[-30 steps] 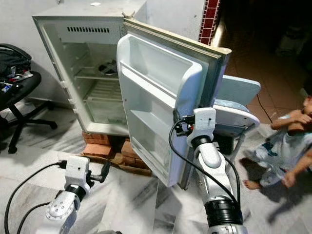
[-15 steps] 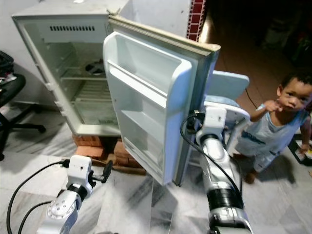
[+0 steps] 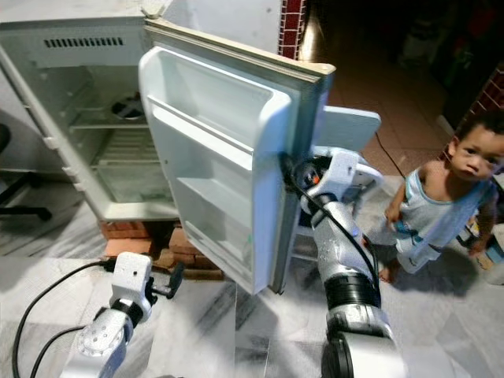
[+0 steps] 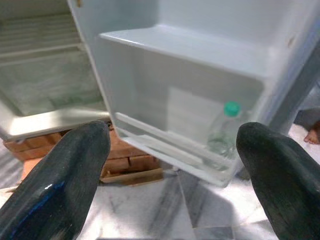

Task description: Restocking fridge

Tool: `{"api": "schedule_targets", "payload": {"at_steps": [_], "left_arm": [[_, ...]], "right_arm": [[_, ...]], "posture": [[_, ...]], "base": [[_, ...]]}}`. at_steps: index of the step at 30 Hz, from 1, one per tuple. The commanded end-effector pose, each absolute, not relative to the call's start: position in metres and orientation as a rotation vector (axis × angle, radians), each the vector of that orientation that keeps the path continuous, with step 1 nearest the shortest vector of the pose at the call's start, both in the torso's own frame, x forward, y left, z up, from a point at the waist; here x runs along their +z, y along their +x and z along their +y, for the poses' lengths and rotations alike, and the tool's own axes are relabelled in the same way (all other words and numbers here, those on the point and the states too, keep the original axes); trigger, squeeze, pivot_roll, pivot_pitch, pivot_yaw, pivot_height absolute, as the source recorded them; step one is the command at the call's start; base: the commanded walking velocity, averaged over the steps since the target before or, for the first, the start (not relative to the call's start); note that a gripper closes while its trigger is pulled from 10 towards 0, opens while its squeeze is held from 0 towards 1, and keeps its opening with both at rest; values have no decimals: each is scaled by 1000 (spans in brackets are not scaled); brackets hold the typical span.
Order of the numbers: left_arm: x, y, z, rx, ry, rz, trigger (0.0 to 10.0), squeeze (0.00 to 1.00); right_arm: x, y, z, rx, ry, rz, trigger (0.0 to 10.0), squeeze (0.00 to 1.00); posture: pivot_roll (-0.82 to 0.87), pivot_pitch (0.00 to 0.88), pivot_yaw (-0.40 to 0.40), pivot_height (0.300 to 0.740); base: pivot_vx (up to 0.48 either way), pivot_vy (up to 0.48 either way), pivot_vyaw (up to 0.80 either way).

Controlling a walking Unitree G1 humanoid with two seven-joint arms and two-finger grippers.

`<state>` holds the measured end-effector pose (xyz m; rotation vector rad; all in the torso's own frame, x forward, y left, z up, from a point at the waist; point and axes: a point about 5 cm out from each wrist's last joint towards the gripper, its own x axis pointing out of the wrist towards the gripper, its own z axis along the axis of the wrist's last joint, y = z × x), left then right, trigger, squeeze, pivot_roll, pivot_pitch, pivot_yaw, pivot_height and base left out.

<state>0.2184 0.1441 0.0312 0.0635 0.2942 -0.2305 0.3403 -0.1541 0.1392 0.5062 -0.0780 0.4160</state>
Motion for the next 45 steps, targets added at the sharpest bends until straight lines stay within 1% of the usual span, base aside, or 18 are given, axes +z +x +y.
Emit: {"api": "schedule_targets", "payload": {"at_steps": [1,3,7,10,12,16,20,23,24,27,29,30,31,32,33,38,40,45], "left_arm": [[32,217,146,-227,78,299,10000,0],[31,216,145,-229,79,303,10000,0],[32,212,146,-224,90,302,10000,0],[32,211,147,-218,92,301,10000,0],[32,209,148,-210,92,303,10000,0],[33,207,148,-205,95,303,10000,0],[34,206,148,-202,96,301,10000,0],[39,209,155,-132,91,254,10000,0],[44,216,163,-76,96,236,10000,0],[49,221,169,-41,109,217,10000,0],[55,231,176,-24,140,185,10000,0],[60,236,179,-17,126,171,10000,0],[60,236,179,-17,126,171,10000,0],[62,240,180,-16,128,159,10000,0],[63,241,180,-15,133,155,10000,0],[69,246,184,7,168,112,10000,0],[71,248,185,19,175,101,10000,0],[76,249,185,32,180,74,10000,0]], "right_arm": [[173,323,-113,828,567,-174,10000,0],[173,303,-114,974,590,-152,10000,0],[159,280,-126,1120,605,-58,10000,0],[154,275,-129,1136,590,-28,10000,0],[131,260,-135,1172,497,96,10000,0],[112,248,-136,1185,433,213,10000,0],[106,245,-135,1177,380,242,10000,0],[98,250,-132,1072,327,239,10000,0],[101,256,-130,977,312,190,10000,0],[106,257,-127,936,313,143,10000,0],[113,260,-124,820,315,77,10000,0],[113,266,-129,669,282,42,10000,0],[113,266,-129,669,282,42,10000,0],[111,272,-141,493,275,22,10000,0],[110,275,-147,409,274,14,10000,0],[104,269,-174,178,214,7,10000,0],[103,267,-181,121,254,-2,10000,0],[99,262,-196,-16,180,4,10000,0]], "posture": [[56,0,-7,740],[54,0,-6,740],[55,0,-5,740],[55,0,-5,740],[61,0,-8,740],[63,0,-12,740],[64,0,-13,740],[62,0,-15,740],[61,0,-17,740],[59,0,-16,740],[54,0,-14,740],[48,0,-10,740],[48,0,-10,740],[45,0,-8,740],[45,0,-8,740],[28,0,5,740],[24,0,10,740],[14,0,17,740]], "base": [[0,0,0],[0,0,0],[0,0,0],[0,0,0],[0,0,0],[0,0,0],[0,0,0],[0,0,0],[0,0,0],[0,0,0],[0,0,0],[0,356,0],[0,356,0],[0,480,0],[0,480,0],[0,480,0],[0,480,0],[0,480,0]]}}
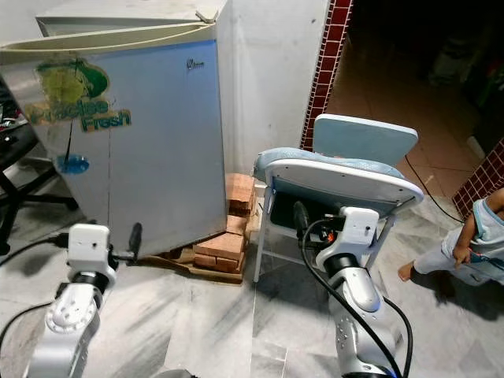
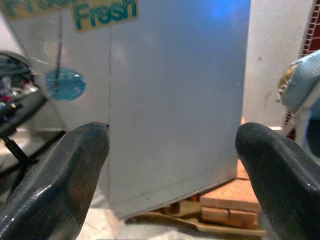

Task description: Restocking fridge

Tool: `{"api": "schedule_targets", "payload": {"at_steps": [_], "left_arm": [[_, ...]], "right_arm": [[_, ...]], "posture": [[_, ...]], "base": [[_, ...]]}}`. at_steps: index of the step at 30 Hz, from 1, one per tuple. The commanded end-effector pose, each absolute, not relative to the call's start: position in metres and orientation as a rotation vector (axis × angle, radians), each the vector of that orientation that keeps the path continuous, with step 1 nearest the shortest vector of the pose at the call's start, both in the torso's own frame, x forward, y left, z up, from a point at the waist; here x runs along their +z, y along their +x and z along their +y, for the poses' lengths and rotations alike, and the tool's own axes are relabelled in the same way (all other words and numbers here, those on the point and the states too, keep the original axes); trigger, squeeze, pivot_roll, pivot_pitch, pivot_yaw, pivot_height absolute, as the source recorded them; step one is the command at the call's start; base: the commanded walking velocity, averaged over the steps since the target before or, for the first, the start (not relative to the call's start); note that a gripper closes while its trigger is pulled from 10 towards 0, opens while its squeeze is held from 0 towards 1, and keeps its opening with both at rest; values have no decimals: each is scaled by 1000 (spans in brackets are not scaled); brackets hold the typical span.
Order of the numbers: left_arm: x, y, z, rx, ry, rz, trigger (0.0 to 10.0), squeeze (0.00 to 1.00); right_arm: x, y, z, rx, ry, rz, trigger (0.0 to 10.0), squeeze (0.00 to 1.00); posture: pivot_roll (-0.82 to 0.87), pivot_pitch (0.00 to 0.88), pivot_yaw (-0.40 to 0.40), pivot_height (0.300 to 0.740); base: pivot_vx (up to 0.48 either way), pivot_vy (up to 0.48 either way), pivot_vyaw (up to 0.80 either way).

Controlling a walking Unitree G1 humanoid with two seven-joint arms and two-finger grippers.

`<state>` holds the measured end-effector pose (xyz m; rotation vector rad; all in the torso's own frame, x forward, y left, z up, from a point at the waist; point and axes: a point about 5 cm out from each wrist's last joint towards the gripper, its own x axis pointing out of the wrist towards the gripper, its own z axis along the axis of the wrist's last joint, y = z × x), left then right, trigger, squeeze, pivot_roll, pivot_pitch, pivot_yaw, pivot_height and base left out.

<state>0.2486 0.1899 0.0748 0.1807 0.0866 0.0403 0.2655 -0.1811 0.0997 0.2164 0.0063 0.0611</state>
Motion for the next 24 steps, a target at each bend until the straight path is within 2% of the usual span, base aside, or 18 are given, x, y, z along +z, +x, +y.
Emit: {"api": "schedule_targets", "payload": {"at_steps": [1,12,15,21,24], "left_arm": [[77,249,185,31,176,73,10000,0],[79,255,180,-6,154,56,10000,0],[79,256,181,-3,147,55,10000,0],[81,261,180,-6,132,39,10000,0],[83,263,172,-66,99,32,10000,0]], "right_arm": [[98,261,-197,-27,164,10,10000,0],[84,253,-196,-104,19,52,10000,0],[77,250,-204,-183,77,109,10000,0],[78,251,-208,-178,43,96,10000,0],[79,254,-207,-169,31,104,10000,0]], "posture": [[11,0,19,740],[3,0,26,740],[-1,0,22,740],[-7,0,20,740],[-11,0,20,740]], "base": [[0,480,0],[0,480,0],[0,480,0],[0,480,0],[0,480,0]]}}
